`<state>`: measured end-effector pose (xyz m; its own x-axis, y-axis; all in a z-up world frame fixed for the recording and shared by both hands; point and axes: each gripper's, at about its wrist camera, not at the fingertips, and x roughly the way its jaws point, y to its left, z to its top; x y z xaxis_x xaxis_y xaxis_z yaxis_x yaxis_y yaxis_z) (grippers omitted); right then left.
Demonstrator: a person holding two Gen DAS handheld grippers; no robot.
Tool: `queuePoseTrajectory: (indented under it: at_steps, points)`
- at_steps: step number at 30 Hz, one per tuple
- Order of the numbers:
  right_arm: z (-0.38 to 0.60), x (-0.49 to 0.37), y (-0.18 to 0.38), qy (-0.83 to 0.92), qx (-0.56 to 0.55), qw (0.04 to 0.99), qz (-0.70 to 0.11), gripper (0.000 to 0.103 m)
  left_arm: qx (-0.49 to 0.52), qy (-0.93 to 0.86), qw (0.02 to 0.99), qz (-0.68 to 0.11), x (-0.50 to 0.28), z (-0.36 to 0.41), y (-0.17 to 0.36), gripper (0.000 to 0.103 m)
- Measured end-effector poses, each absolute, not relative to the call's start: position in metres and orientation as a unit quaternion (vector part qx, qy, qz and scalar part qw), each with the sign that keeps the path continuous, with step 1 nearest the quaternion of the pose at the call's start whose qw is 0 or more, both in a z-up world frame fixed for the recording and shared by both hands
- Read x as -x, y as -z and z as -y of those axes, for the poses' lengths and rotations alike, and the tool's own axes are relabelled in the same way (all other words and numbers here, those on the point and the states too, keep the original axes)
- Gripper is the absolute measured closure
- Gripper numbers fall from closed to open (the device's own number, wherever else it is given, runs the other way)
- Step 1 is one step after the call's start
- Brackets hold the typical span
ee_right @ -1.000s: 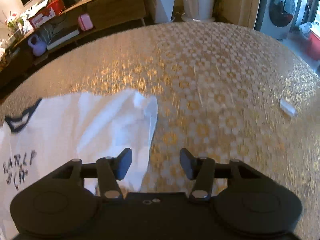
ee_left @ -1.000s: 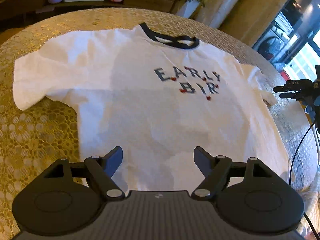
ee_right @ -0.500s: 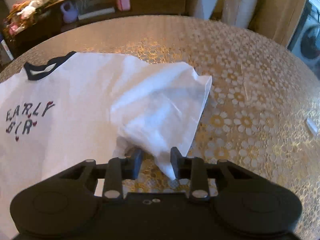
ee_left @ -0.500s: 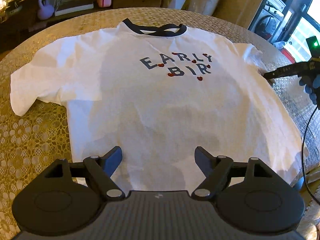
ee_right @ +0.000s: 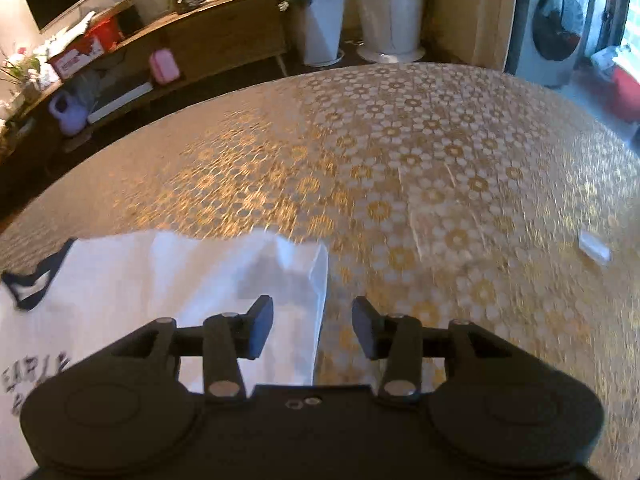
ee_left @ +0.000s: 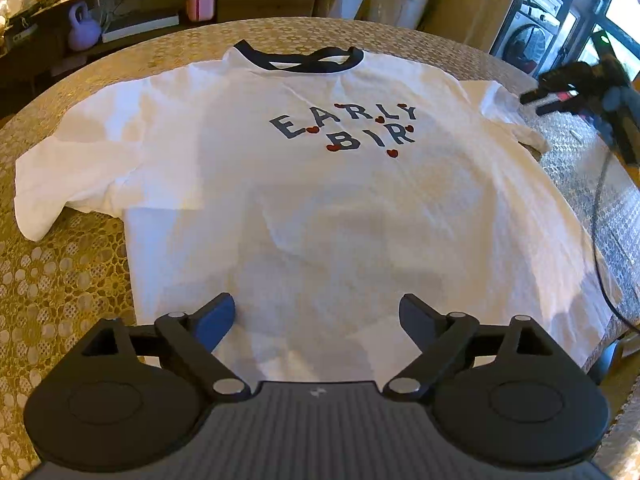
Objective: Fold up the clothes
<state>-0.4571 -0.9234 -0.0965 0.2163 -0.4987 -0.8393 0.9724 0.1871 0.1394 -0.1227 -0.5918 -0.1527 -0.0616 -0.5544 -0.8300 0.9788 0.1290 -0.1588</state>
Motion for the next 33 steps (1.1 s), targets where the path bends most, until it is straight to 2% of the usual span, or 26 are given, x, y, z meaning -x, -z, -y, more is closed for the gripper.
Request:
queuePoseTrajectory:
  at_steps: [8, 12, 17, 24, 28, 33]
  points:
    - [0.950, 0.441, 0.113, 0.530, -0.345, 0.684, -0.363, 0.000, -0.251, 0.605, 0.625, -0.424, 0.118, 0.594, 0.152, 0.009]
    - [0.951, 0.428, 0.119, 0.532, -0.318, 0.683, -0.386, 0.000, -0.231, 0.603, 0.610, -0.460, 0.108, 0.600, 0.147, 0.009]
    - [0.947, 0.420, 0.115, 0.525, -0.310, 0.688, -0.393, 0.000, -0.238, 0.620, 0.607, -0.437, 0.097, 0.610, 0.129, 0.009]
    - [0.940, 0.414, 0.097, 0.520, -0.301, 0.698, -0.388, 0.000, -0.304, 0.676, 0.551, -0.384, 0.080, 0.641, 0.126, 0.009]
    - [0.925, 0.405, 0.078, 0.500, -0.291, 0.724, -0.376, 0.000, -0.305, 0.670, 0.539, -0.411, 0.066, 0.650, 0.140, 0.009]
    - [0.884, 0.359, 0.050, 0.419, -0.246, 0.789, -0.377, 0.000, -0.322, 0.659, 0.546, -0.404, 0.069, 0.649, 0.151, 0.009]
